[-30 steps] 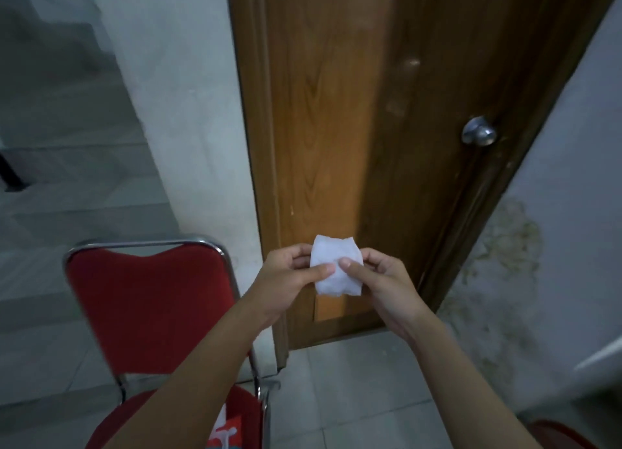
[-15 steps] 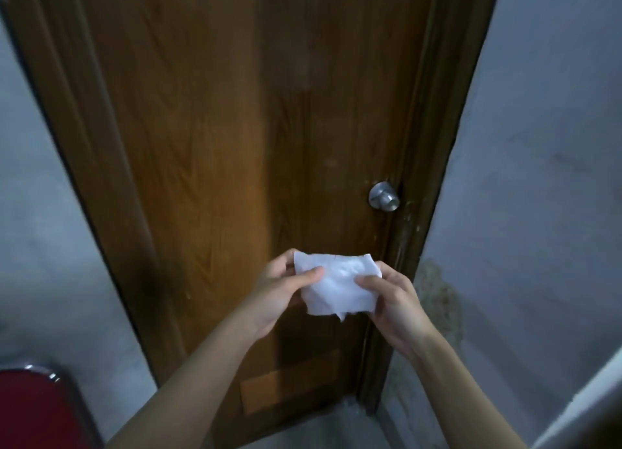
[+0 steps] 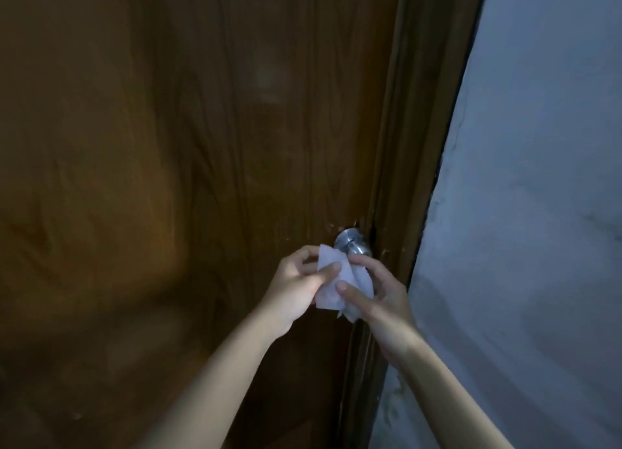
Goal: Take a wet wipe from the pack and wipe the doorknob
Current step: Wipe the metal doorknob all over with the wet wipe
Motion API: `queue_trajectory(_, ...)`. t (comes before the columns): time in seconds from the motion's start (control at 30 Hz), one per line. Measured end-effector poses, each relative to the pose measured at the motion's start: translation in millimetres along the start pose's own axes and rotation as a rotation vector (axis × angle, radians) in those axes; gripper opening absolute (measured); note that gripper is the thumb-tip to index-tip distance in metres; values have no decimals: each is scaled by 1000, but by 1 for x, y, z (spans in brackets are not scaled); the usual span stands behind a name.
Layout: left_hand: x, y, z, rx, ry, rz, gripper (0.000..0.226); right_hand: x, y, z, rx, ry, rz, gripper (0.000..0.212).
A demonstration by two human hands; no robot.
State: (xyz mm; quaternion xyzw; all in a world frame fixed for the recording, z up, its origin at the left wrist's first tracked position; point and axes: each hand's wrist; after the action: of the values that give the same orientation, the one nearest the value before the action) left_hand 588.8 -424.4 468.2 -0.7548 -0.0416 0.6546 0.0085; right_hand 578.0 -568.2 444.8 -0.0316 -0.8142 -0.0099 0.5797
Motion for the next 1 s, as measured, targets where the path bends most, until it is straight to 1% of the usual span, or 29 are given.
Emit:
queue_trajectory(0.07, -2, 6, -19, 88, 31, -9, 26, -3, -4, -23, -53, -44, 58, 13)
queue_trajectory(0.13, 2, 10, -39, 125, 70, -29, 26, -10, -10, -47, -100, -60, 102, 4)
queue_trajectory(0.17, 5, 11, -49, 132, 94, -38, 25, -13, -14, -59, -143, -59, 112, 5)
queue_trajectory(0.23, 10, 10, -62, 124, 167, -112, 25, -15, -21, -78, -268, -62, 100, 19)
queue_trajectory(0.3, 17, 11, -76, 67, 274, -271, 23, -18, -29, -95, -389, -146, 182, 28)
queue_trajectory(0.37, 24, 15, -85, -12, 393, -469, 24, -24, -36, -107, -426, -267, 327, 25)
queue_trajectory(0.43, 30, 23, -94, -73, 470, -639, 29, -34, -38, -113, -378, -347, 459, 19)
queue_trajectory(0.5, 35, 33, -99, -137, 483, -748, 36, -46, -35, -115, -283, -413, 554, 21)
queue_trajectory(0.57, 39, 41, -103, -173, 473, -801, 44, -55, -30, -114, -196, -426, 569, 26)
queue_trajectory(0.67, 44, 53, -103, -185, 484, -842, 46, -72, -25, -107, -43, -419, 532, 36)
queue_trajectory(0.73, 47, 58, -104, -188, 478, -884, 47, -85, -23, -99, -32, -417, 483, 41)
queue_trajectory(0.8, 50, 63, -104, -203, 451, -905, 47, -92, -25, -95, -78, -378, 395, 43)
queue_trajectory(0.9, 50, 68, -104, -236, 428, -910, 44, -95, -26, -104, -87, -325, 348, 40)
queue_trajectory(1.0, 48, 70, -104, -244, 417, -901, 39, -92, -24, -107, -40, -379, 357, 37)
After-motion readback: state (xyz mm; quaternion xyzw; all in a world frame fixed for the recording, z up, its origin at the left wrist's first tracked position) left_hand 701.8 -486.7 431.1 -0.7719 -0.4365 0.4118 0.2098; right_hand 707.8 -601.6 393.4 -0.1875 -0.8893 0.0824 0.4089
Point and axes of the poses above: each hand's wrist, its own z-axis away from the middle knuckle, its own y-axis out of the palm, x = y × z, and after that the axes turned 7 degrees about -x, right-handed
